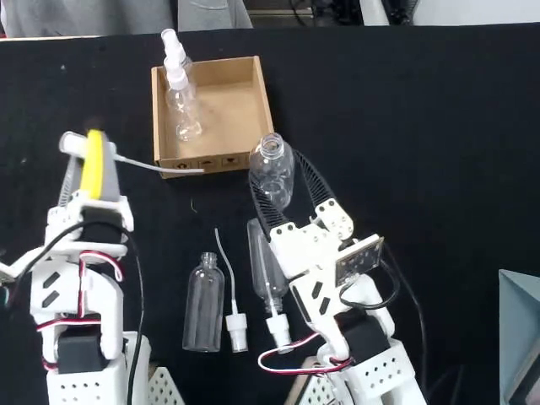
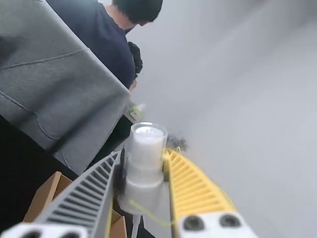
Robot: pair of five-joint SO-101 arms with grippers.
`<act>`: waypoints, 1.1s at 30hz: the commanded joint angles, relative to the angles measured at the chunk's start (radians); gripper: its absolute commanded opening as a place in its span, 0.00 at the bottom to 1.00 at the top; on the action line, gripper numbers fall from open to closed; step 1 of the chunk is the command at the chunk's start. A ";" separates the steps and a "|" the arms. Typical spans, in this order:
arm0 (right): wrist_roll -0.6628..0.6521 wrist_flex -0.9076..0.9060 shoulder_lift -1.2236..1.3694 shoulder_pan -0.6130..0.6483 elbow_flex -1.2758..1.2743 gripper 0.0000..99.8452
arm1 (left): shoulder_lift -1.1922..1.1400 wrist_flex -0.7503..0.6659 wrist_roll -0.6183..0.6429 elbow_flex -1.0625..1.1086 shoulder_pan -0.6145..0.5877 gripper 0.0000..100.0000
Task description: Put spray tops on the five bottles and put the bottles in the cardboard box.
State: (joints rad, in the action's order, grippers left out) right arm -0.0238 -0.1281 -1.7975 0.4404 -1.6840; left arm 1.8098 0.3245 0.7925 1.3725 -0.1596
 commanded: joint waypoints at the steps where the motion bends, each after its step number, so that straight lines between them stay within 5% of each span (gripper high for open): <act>1: -0.041 0.020 -0.045 0.021 0.004 0.05 | 0.014 -0.023 0.052 -0.030 -0.059 0.03; 18: -0.227 -0.052 -0.045 0.023 -0.001 0.05 | 0.014 -0.023 0.054 -0.085 -0.067 0.03; 33: -0.265 -0.060 -0.045 0.023 -0.001 0.05 | 0.014 -0.025 0.054 -0.124 -0.058 0.03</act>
State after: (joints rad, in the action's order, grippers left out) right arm -0.2555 -0.1803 -1.7975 0.4404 -1.6855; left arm 1.8190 0.3245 0.8401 1.3265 -0.2163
